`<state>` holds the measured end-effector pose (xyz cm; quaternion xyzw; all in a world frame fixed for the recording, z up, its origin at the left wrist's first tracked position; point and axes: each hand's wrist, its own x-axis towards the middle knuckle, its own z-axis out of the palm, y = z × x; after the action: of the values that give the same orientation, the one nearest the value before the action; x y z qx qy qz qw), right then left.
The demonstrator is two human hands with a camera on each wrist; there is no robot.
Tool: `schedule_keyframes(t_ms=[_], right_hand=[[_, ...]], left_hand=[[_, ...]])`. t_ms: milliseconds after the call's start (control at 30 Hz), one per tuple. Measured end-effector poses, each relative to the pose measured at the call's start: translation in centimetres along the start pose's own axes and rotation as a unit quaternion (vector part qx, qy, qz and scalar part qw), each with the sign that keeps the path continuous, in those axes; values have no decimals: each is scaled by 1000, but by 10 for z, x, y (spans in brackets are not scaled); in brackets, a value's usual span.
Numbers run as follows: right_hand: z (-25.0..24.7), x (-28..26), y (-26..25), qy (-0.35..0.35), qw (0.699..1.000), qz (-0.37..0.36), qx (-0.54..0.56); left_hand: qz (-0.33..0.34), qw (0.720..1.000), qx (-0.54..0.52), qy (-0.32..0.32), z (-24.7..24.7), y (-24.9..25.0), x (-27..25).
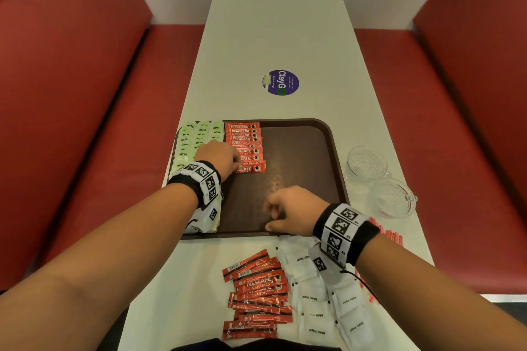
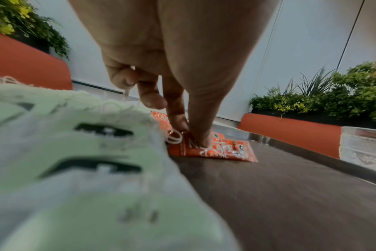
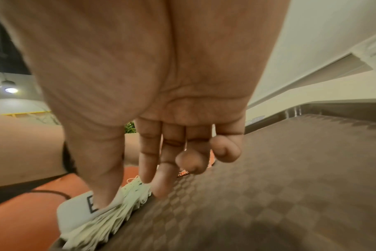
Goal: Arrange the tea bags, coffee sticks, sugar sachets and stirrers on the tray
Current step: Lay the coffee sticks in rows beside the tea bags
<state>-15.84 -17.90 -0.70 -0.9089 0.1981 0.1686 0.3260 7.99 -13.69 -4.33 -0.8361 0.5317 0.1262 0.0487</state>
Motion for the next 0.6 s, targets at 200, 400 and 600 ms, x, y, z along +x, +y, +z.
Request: schedule_keyframes(t_ms=[200,400,600], right_hand=[[17,-6,-14,-54,997,-27,-56],[30,-15,-31,-83,990,-29,-108],[46,-23,-42,-91,980,-34,-171]], left_hand=[[-11,999,-47,16,-7,3,-11],[69,992,-100,41,-20,18,-72],[163,979,-87,-82,5,23,-148]])
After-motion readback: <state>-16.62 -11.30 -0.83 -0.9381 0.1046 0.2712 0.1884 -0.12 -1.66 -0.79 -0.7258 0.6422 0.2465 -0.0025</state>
